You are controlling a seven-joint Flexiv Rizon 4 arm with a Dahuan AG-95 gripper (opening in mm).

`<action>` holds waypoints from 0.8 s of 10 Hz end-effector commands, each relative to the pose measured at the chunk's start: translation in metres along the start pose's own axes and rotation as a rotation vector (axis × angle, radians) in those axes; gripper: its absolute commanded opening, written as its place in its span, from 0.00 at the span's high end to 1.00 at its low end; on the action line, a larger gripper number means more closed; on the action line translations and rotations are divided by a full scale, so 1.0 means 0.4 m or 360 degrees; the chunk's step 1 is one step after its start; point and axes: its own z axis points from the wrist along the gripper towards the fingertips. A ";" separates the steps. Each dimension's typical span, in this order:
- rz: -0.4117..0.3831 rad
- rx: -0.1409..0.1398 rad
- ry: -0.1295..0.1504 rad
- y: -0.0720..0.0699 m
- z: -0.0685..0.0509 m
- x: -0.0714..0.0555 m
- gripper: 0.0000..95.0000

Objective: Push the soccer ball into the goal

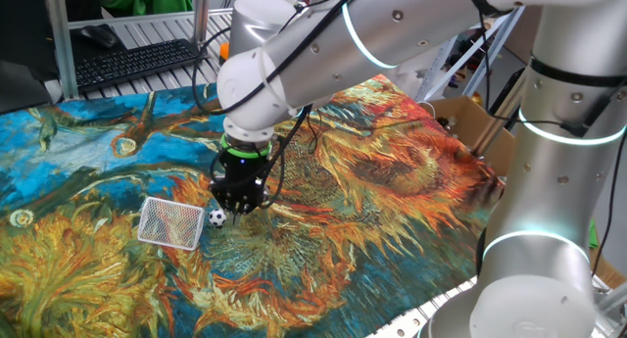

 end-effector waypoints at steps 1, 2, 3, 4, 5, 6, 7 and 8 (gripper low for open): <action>0.0032 0.0000 -0.0009 0.006 0.010 -0.002 1.00; 0.0049 -0.0002 -0.0013 0.009 0.016 -0.003 1.00; 0.0068 -0.0002 -0.0015 0.012 0.020 -0.004 1.00; 0.0077 -0.0003 -0.0016 0.013 0.022 -0.005 1.00; 0.0090 -0.0007 -0.0024 0.019 0.029 -0.008 1.00; 0.0101 -0.0011 -0.0030 0.028 0.032 -0.013 1.00; 0.0098 -0.0014 -0.0036 0.035 0.030 -0.018 1.00; 0.0094 -0.0015 -0.0040 0.043 0.027 -0.023 1.00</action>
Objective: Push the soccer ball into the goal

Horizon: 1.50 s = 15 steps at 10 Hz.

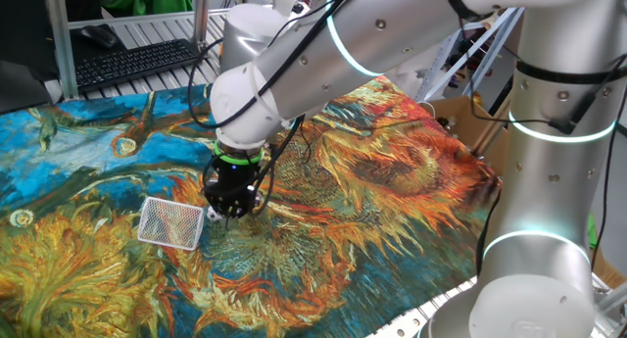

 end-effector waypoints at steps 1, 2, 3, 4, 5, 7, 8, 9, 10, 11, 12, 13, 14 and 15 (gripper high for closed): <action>-0.0018 0.0004 -0.0003 0.012 -0.011 -0.008 1.00; -0.0013 0.0000 -0.0003 0.020 -0.014 -0.013 1.00; -0.0017 -0.0003 -0.0006 0.029 -0.018 -0.018 1.00; -0.0023 -0.0012 -0.0016 0.043 -0.022 -0.027 1.00; -0.0024 -0.0016 -0.0021 0.051 -0.023 -0.032 1.00; -0.0033 -0.0020 -0.0033 0.065 -0.024 -0.036 1.00; -0.0013 -0.0027 -0.0028 0.073 -0.025 -0.043 1.00; -0.0012 -0.0024 -0.0028 0.075 -0.025 -0.045 1.00; -0.0010 -0.0023 -0.0026 0.075 -0.025 -0.045 1.00; -0.0048 0.0029 -0.0032 0.073 -0.028 -0.044 1.00; -0.0087 0.0097 -0.0075 0.071 -0.028 -0.042 1.00; -0.0094 0.0128 -0.0083 0.071 -0.029 -0.042 1.00; -0.0103 0.0160 -0.0068 0.068 -0.032 -0.041 1.00; -0.0108 0.0161 -0.0064 0.066 -0.034 -0.040 1.00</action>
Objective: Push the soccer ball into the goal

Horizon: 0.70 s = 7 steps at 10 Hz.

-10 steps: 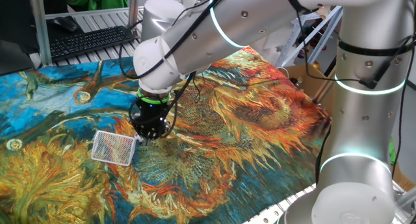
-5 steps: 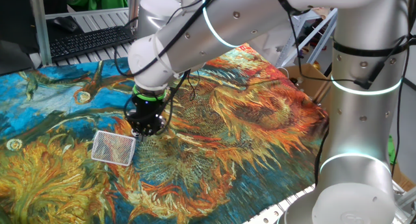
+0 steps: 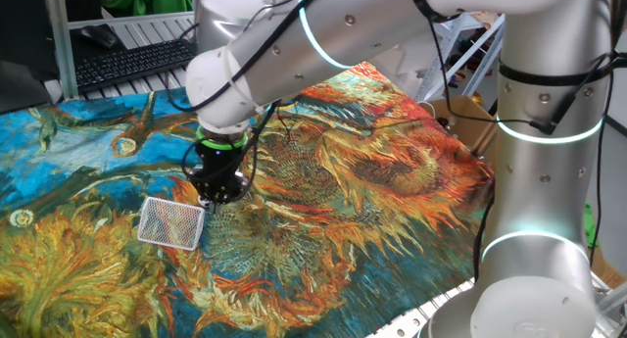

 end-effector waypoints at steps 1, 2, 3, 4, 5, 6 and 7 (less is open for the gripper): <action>-0.0031 0.0059 -0.0008 -0.005 -0.005 0.001 1.00; -0.0037 0.0078 -0.0005 -0.008 -0.005 0.000 1.00; -0.0044 0.0078 -0.0002 -0.013 -0.005 -0.001 1.00; -0.0049 0.0077 -0.0001 -0.021 -0.004 -0.006 1.00; -0.0044 0.0081 0.0003 -0.025 -0.004 -0.015 1.00; -0.0040 0.0082 0.0006 -0.028 -0.004 -0.023 1.00; -0.0033 0.0084 0.0008 -0.033 -0.005 -0.039 1.00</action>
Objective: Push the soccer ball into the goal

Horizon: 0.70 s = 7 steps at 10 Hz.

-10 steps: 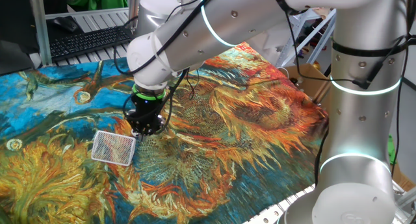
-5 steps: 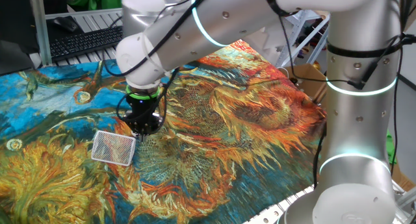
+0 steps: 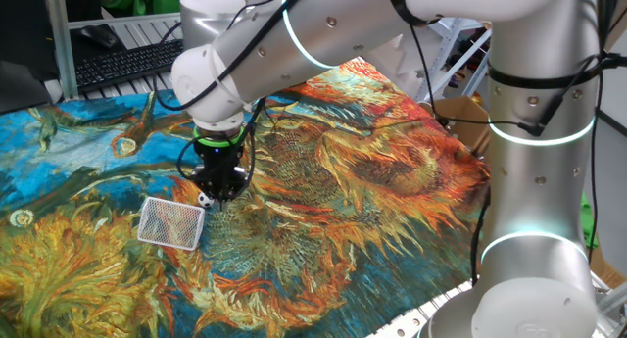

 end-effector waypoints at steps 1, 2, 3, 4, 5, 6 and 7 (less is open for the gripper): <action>0.0014 0.0002 0.0007 -0.001 0.002 -0.021 1.00; 0.0024 -0.0002 0.0010 -0.004 0.003 -0.029 1.00; 0.0056 -0.0012 0.0016 -0.006 0.007 -0.047 1.00; 0.0075 -0.0012 0.0012 -0.007 0.010 -0.058 1.00; 0.0094 -0.0014 0.0013 -0.009 0.010 -0.076 1.00; 0.0132 -0.0029 0.0022 -0.011 0.011 -0.087 1.00; 0.0180 -0.0042 0.0034 -0.007 0.008 -0.095 1.00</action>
